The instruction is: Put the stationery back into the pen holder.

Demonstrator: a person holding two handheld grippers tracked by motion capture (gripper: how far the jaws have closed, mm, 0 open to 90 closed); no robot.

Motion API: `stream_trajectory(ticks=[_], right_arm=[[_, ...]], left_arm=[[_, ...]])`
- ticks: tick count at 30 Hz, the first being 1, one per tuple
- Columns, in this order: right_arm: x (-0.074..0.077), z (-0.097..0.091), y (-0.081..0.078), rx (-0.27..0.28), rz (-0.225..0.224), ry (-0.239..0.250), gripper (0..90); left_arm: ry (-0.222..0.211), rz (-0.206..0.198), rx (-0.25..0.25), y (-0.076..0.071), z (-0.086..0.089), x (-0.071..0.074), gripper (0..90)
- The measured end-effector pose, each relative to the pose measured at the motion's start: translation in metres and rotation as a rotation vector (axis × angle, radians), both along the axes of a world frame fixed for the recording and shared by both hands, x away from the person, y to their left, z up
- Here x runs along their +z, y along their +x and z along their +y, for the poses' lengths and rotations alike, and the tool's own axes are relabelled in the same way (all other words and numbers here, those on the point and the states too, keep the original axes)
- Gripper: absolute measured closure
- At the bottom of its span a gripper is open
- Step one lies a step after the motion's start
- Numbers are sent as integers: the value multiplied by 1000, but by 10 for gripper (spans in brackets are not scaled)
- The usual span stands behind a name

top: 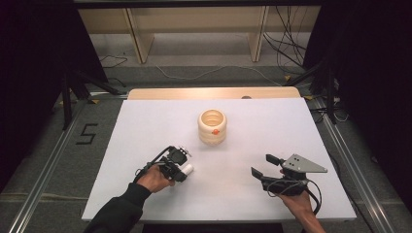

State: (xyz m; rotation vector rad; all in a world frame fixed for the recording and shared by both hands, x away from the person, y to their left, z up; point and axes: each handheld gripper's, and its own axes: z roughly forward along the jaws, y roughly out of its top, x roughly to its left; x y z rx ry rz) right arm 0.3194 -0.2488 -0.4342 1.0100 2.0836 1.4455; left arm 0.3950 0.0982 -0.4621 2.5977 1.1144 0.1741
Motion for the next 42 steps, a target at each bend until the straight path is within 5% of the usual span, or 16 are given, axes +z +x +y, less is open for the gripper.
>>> stream_trajectory(ticks=[8,15,26,42], right_arm=[[0,0,0,0,1,0,274],[0,-1,0,-1,1,3,274],[0,-1,0,1,1,6,273],[0,0,0,2,0,8,273]], left_arm=[[11,-5,-19,1,-2,0,694],[-22,-21,-24,3,3,9,695],[-233,-132,48,8,13,26,694],[-440,-334,172,12,24,40,693]])
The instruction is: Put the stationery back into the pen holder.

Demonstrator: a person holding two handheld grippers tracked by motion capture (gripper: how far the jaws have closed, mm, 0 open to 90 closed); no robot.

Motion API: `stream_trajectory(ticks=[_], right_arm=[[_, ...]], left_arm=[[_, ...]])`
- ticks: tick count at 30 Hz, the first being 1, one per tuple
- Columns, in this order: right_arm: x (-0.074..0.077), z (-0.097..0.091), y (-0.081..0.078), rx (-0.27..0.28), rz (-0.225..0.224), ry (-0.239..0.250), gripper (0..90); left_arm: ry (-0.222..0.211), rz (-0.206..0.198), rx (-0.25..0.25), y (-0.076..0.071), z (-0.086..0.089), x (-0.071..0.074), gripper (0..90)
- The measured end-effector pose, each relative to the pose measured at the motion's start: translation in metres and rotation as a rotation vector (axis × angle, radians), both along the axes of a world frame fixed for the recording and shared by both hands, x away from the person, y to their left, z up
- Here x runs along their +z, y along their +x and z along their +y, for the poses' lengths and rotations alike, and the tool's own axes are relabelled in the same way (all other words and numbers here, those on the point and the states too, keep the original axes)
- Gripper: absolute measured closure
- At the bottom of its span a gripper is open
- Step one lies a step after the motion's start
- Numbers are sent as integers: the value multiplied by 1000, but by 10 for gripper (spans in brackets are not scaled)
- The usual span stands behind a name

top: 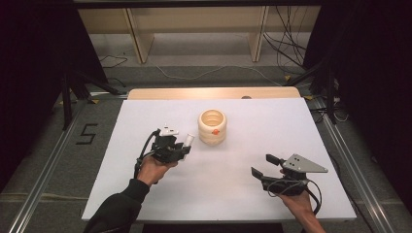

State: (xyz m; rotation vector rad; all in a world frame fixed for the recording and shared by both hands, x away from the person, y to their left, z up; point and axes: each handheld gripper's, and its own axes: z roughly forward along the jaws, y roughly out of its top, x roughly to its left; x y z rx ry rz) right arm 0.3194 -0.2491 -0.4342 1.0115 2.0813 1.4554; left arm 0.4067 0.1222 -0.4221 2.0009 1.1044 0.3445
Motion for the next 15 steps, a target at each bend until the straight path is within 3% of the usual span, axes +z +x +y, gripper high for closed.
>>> stream_trajectory(ticks=[6,15], right_arm=[[0,0,0,0,2,1,274],[0,0,1,1,3,4,274]], left_arm=[[-97,-30,42,5,6,1,693],[-194,-100,90,14,11,2,693]])
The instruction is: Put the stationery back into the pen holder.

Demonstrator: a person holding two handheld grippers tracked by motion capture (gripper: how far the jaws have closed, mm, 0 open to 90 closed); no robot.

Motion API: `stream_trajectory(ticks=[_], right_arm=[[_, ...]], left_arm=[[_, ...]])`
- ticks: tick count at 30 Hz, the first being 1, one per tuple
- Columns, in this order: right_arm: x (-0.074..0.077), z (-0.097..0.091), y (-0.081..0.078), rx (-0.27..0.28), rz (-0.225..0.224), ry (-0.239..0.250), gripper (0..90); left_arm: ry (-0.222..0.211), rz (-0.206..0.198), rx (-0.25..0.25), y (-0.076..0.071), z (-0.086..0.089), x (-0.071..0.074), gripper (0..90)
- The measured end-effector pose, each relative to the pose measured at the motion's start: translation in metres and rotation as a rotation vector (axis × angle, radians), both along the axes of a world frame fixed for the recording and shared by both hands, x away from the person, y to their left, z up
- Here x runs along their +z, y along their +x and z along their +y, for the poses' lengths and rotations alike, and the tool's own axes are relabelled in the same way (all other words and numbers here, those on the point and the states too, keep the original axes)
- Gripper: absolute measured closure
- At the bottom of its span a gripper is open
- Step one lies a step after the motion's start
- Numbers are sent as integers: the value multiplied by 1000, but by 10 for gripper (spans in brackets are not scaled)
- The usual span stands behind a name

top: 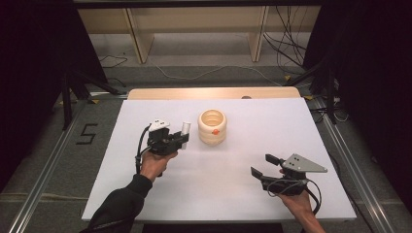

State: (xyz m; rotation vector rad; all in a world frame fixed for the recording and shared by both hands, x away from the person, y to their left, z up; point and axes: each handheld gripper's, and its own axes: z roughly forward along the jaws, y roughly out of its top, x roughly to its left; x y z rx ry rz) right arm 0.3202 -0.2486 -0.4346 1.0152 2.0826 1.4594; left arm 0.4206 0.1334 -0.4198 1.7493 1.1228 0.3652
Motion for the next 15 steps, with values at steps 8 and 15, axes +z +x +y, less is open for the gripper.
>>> stream_trajectory(ticks=[8,15], right_arm=[[0,0,0,0,-1,-3,274],[0,1,0,0,-2,-2,273]], left_arm=[[-47,-57,5,7,-1,4,693],[-69,-88,4,14,-4,8,692]])
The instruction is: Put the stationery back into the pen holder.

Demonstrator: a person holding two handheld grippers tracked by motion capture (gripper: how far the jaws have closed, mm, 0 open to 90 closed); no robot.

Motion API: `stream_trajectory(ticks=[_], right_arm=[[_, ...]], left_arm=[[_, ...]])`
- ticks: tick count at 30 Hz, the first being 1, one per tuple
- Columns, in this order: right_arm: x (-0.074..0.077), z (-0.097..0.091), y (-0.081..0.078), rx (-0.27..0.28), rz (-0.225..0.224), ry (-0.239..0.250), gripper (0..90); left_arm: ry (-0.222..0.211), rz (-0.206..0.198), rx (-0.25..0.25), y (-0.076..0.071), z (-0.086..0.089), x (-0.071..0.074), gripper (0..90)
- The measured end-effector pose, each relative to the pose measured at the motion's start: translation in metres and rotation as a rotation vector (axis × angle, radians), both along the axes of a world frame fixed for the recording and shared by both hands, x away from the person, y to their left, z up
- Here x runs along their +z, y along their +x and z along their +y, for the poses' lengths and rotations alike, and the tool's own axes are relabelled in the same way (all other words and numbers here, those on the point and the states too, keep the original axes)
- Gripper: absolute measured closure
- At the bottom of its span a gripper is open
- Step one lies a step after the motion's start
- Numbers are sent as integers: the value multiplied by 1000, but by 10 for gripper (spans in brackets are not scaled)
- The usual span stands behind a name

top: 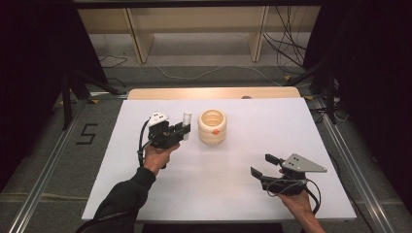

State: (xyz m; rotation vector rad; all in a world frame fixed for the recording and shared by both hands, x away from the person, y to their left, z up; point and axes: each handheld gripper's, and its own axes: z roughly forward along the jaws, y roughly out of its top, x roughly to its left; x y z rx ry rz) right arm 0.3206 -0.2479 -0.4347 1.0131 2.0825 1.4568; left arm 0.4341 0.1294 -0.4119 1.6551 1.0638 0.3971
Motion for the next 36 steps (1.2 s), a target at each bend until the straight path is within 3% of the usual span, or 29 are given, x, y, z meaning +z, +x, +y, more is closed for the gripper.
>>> stream_trajectory(ticks=[10,19,28,36], right_arm=[[0,0,0,1,0,2,273],[0,0,0,3,-2,3,273],[0,0,0,4,-1,5,274],[1,-1,0,6,-2,9,273]], left_arm=[[-25,-49,1,9,-7,8,692],[-66,-54,4,20,-17,11,692],[-51,-76,-16,29,-35,15,692],[-69,-75,-14,39,-47,14,692]])
